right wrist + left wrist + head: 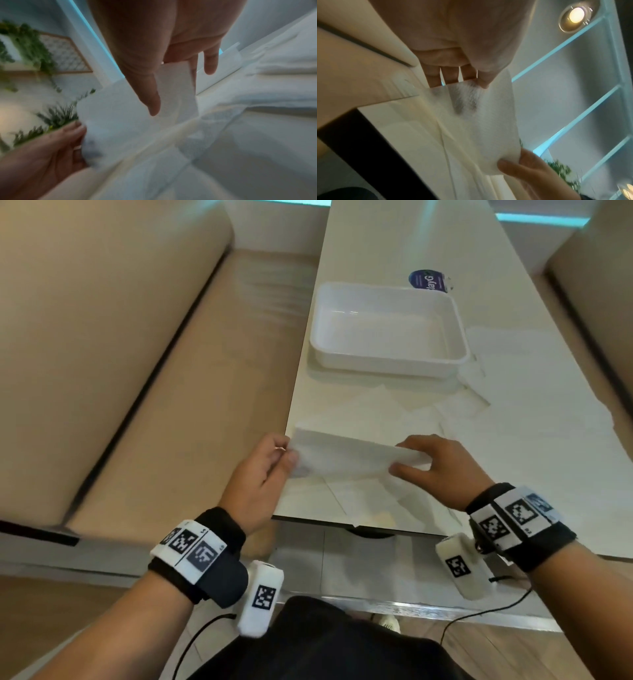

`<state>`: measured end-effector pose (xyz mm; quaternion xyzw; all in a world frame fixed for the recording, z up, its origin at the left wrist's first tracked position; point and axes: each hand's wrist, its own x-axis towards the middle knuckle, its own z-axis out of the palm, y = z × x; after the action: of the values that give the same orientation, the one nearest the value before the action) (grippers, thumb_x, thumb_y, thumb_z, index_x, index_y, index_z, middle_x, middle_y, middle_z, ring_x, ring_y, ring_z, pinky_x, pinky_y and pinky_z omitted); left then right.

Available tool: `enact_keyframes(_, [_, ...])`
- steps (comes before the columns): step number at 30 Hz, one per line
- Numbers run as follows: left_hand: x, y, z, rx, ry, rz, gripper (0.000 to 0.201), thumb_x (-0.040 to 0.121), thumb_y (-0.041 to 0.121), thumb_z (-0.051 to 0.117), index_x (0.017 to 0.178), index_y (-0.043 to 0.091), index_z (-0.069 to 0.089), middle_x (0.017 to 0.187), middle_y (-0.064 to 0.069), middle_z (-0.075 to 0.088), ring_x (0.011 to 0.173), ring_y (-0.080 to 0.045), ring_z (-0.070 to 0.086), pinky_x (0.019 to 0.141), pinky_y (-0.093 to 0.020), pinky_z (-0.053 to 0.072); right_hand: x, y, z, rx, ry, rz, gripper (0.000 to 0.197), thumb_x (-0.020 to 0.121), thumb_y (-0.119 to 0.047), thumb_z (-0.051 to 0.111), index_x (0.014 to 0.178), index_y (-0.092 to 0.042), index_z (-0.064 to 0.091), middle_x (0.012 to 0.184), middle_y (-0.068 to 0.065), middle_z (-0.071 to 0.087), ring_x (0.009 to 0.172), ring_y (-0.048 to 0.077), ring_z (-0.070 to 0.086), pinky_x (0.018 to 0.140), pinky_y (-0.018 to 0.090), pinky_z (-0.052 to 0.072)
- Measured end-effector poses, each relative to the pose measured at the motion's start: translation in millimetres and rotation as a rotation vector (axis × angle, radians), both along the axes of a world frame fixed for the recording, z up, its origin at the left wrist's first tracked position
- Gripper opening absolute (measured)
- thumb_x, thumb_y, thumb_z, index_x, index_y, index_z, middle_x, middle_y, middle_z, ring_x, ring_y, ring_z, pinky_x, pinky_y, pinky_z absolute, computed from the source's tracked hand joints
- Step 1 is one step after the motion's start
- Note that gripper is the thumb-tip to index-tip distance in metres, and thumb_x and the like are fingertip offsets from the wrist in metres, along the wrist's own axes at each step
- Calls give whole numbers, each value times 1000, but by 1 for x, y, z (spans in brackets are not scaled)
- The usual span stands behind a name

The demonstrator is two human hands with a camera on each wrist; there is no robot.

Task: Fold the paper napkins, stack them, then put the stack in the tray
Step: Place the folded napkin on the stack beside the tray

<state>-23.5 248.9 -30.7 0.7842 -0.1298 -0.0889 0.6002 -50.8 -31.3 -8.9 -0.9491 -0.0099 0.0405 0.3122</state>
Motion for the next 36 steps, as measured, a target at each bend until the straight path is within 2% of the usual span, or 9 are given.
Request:
enact_keyframes(4, [9,5,4,-121,52,116,8,101,23,47,105,18,52,98,2,73,97,-19,68,89,-38,52,10,-3,8,276,5,-93,12,82,-27,73,82,-17,66,85,-4,70,81,8,64,73,22,48])
enact_keyframes(9, [17,-2,9,-213,90,181,11,101,13,44,97,20,51,89,7,70,82,-3,66,72,-18,50,19,2,4,455,101,-26,24,82,-19,72,104,-22,62,98,-10,71,91,2,67,79,14,50])
enact_keyframes(12, [22,-4,9,-239,106,230,9,101,16,46,97,22,51,90,7,69,82,-8,65,76,-28,52,19,3,2,438,131,4,28,81,-10,72,100,-27,61,83,-23,70,81,-5,66,72,9,49])
enact_keyframes(16, [27,-7,12,-231,118,257,5,101,17,46,101,18,51,93,5,70,85,-9,66,80,-31,52,21,-2,5,584,38,-65,31,85,-5,66,111,-23,62,106,-10,70,99,3,66,87,19,51])
enact_keyframes(21, [28,-16,8,-161,170,271,4,101,26,47,99,25,51,98,-10,70,87,-22,66,82,-48,52,26,-7,6,648,6,-127,26,89,0,59,108,-17,56,103,-4,66,95,9,66,73,22,55])
enact_keyframes(25, [26,-22,12,-152,273,223,22,94,35,57,111,26,46,88,-3,74,72,-19,67,60,-34,52,22,-12,-4,573,-9,-301,41,86,-9,66,120,-21,46,98,0,63,76,23,68,64,28,54])
enact_keyframes(29, [22,-18,6,-124,441,46,68,74,24,77,131,23,39,99,-5,75,91,-23,72,78,-41,57,15,-18,-4,587,36,-343,62,79,-19,75,130,-24,42,112,1,64,88,22,70,78,35,56])
enact_keyframes(32, [22,-17,1,-106,435,70,57,81,5,73,126,27,45,99,-7,75,95,-27,71,87,-48,55,10,-21,0,626,129,-279,80,71,-11,81,136,-24,36,116,-2,61,87,19,71,80,36,57])
enact_keyframes(36, [23,-20,2,-133,403,110,42,83,2,70,111,26,52,99,-14,74,95,-33,68,92,-54,51,6,-26,2,645,207,-252,84,67,-3,82,135,-23,36,115,4,64,87,19,72,81,39,58])
